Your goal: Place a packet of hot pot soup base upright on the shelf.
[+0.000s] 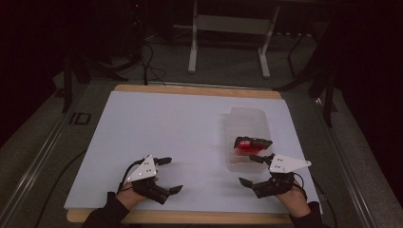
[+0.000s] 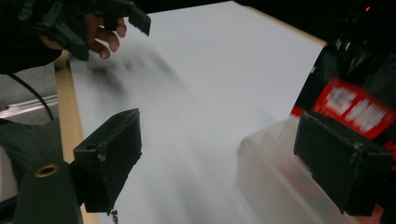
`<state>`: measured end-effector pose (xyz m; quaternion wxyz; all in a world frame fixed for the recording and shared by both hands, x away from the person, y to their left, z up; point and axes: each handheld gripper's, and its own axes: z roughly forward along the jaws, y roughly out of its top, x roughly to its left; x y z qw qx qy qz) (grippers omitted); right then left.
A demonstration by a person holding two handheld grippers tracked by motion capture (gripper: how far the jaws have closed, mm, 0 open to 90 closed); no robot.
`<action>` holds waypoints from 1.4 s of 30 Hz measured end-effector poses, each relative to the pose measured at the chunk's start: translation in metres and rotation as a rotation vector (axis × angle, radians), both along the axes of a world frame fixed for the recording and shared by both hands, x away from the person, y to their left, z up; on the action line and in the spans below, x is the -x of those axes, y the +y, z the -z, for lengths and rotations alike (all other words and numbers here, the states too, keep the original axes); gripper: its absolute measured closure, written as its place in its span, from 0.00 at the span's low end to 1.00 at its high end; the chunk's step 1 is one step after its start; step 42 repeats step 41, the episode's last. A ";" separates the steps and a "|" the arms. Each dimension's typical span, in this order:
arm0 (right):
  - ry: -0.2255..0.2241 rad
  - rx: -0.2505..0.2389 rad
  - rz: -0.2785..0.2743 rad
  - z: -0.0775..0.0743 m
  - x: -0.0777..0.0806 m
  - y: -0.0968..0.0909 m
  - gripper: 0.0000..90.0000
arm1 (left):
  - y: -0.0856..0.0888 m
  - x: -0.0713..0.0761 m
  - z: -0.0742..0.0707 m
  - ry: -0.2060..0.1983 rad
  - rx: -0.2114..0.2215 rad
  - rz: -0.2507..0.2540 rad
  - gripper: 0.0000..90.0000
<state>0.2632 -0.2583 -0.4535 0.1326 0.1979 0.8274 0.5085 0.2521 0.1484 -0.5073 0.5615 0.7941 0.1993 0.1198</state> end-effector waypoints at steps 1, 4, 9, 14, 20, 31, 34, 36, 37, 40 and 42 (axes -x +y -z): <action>0.003 -0.002 0.003 0.002 0.001 -0.001 0.17 | 0.000 0.000 0.000 -0.003 -0.001 0.002 0.02; 0.017 -0.015 0.000 0.009 0.003 -0.002 0.17 | 0.000 0.001 0.000 -0.002 -0.002 0.002 0.02; 0.029 -0.003 0.006 0.020 0.005 -0.004 0.17 | 0.000 0.001 0.000 -0.002 -0.003 0.003 0.02; 0.044 -0.016 0.016 0.031 0.008 -0.005 0.16 | -0.001 0.001 0.001 -0.002 -0.002 0.004 0.02; 0.035 -0.019 0.017 0.038 0.012 -0.009 0.16 | -0.001 0.002 0.001 -0.006 -0.010 0.007 0.02; 0.032 -0.050 0.042 0.046 0.011 -0.019 0.16 | 0.000 0.003 0.001 -0.011 -0.008 0.004 0.02; 0.013 -0.080 0.046 0.044 0.011 -0.022 0.16 | 0.000 0.003 0.001 -0.009 -0.007 0.004 0.02; 0.006 -0.075 0.049 0.044 0.011 -0.023 0.16 | 0.000 0.003 0.002 -0.007 -0.009 0.003 0.02; 0.007 -0.077 0.051 0.045 0.011 -0.023 0.16 | 0.000 0.002 0.002 -0.005 -0.007 0.003 0.02; 0.014 -0.071 0.050 0.045 0.010 -0.023 0.16 | 0.000 0.003 0.002 -0.006 -0.010 0.003 0.02; 0.011 -0.065 0.046 0.046 0.010 -0.022 0.16 | 0.000 0.003 0.002 -0.006 -0.009 0.004 0.02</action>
